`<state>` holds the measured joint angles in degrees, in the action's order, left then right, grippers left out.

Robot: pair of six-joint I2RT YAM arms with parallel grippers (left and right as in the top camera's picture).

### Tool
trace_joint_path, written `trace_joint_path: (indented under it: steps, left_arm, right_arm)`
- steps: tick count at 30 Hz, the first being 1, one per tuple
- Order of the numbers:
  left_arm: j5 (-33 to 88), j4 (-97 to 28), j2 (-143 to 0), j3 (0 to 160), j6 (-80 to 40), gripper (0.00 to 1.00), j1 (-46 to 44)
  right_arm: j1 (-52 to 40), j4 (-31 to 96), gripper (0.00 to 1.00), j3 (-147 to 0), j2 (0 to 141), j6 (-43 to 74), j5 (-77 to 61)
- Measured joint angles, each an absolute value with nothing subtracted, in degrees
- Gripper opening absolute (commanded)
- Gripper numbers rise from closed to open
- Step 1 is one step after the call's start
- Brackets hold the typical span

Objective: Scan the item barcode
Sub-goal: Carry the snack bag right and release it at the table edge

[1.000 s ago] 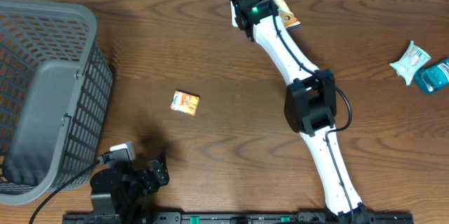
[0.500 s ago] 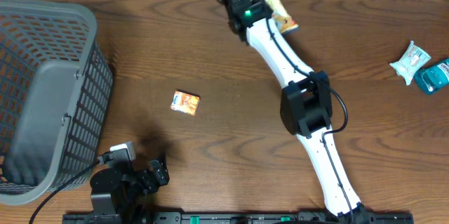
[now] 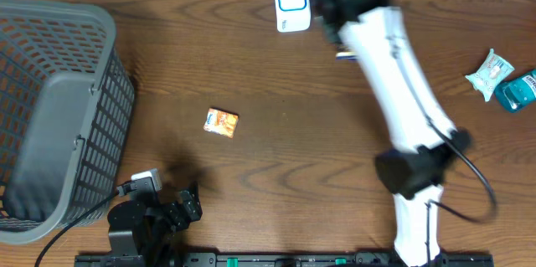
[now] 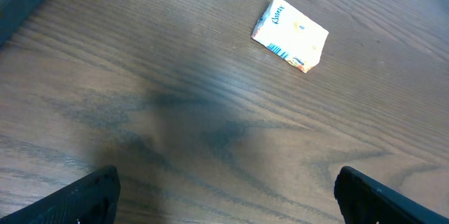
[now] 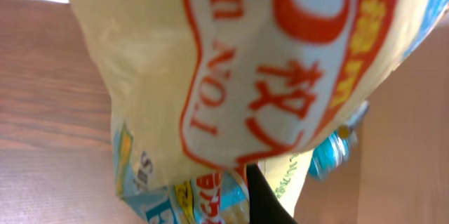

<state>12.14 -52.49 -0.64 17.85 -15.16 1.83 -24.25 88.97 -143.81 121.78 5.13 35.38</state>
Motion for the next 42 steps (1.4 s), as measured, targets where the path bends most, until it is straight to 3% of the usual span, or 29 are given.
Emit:
trace_joint_path:
  steps: [5, 11, 23, 25, 26, 27, 28, 29, 38, 42]
  left_arm:
    - [12.14, -52.51, -0.64, 17.85, -15.16, 0.98, 1.83]
    - [12.14, -52.51, -0.64, 17.85, -15.16, 0.98, 1.83]
    - [12.14, -52.51, -0.64, 17.85, -15.16, 0.98, 1.83]
    - [12.14, -52.51, -0.64, 17.85, -15.16, 0.98, 1.83]
    - [12.14, -52.51, -0.64, 17.85, -15.16, 0.98, 1.83]
    - [12.14, -52.51, -0.64, 17.85, -15.16, 0.98, 1.83]
    - [12.14, -52.51, -0.64, 17.85, -15.16, 0.98, 1.83]
    - [12.16, -52.51, -0.64, 17.85, -15.16, 0.98, 1.83]
    - [12.14, -52.51, -0.64, 17.85, -15.16, 0.98, 1.83]
    - [12.14, -52.51, -0.64, 17.85, -15.16, 0.98, 1.83]
  right_arm:
    - [-15.22, 96.92, 0.01, -144.51, 117.36, 18.85, 38.79]
    - [1.3, 95.24, 0.01, -135.5, 118.54, 32.75, 36.75]
    - [24.93, 69.6, 0.01, -100.6, 119.98, 39.29, 34.46]
    - [27.88, 68.16, 0.13, -99.24, 120.11, 39.29, 34.28]
    - [29.19, 67.88, 0.3, -99.13, 120.11, 39.18, 34.3]
    - [30.37, 67.7, 0.69, -99.15, 120.11, 39.22, 34.41]
    - [31.4, 67.75, 0.95, -99.26, 120.11, 39.2, 34.57]
    - [32.27, 68.14, 0.99, -99.39, 120.11, 39.29, 34.35]
    - [32.29, 69.1, 0.99, -104.2, 119.22, 33.06, 23.62]
    - [27.77, 68.49, 0.99, -104.88, 113.47, 30.3, 10.37]
